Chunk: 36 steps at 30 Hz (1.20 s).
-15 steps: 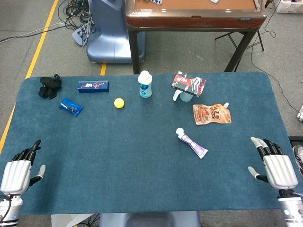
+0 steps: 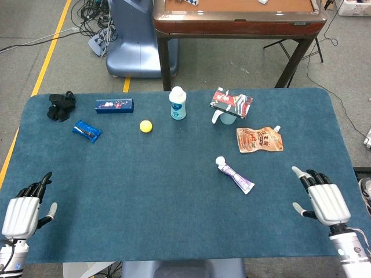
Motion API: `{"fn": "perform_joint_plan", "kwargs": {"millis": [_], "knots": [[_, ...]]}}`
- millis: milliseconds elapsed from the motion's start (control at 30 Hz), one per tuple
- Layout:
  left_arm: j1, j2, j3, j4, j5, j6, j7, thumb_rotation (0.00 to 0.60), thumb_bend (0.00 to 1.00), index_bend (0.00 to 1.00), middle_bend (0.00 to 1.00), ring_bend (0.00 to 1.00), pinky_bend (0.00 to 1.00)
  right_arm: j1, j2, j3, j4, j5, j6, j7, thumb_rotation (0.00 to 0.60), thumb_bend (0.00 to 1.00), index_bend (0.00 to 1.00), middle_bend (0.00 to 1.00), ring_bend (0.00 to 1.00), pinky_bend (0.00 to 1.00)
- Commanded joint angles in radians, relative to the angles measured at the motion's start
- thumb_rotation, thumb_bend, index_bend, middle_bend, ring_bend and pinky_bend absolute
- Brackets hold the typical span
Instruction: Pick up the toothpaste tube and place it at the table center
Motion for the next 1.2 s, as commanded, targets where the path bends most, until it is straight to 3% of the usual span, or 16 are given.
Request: {"fn": "perform_joint_plan", "kwargs": {"millis": [33,267,533,833,1200], "knots": [[0.002,-0.001,0.001,0.002,0.003,0.0,-0.002,0.6,0.36,0.0,0.24,0.24,0.3,0.073,-0.003,0.036,-0.036,0.07,-0.109,-0.063,0.6,0.28,0.17,0.3,0.16,0.21],[0.004,0.005,0.0,-0.003,0.013,-0.001,-0.014,0.6,0.36,0.0,0.24,0.24,0.29,0.218,-0.066,0.099,-0.016,0.214,-0.305,-0.137,0.6,0.28,0.23,0.33,0.16,0.21],[-0.002,0.006,0.003,-0.006,0.034,-0.016,-0.017,0.6,0.36,0.0,0.24,0.24,0.29,0.373,-0.184,0.147,0.061,0.408,-0.436,-0.255,0.6,0.28,0.23,0.33,0.16,0.21],[-0.003,0.004,0.007,-0.003,0.043,-0.027,-0.036,0.6,0.36,0.0,0.24,0.24,0.28,0.5,-0.329,0.139,0.177,0.553,-0.471,-0.375,0.6,0.22,0.23,0.32,0.16,0.21],[0.002,0.009,0.01,-0.002,0.044,-0.031,-0.055,0.6,0.36,0.0,0.24,0.24,0.28,0.532,-0.378,0.091,0.185,0.539,-0.465,-0.363,0.6,0.21,0.23,0.32,0.16,0.21]]}}
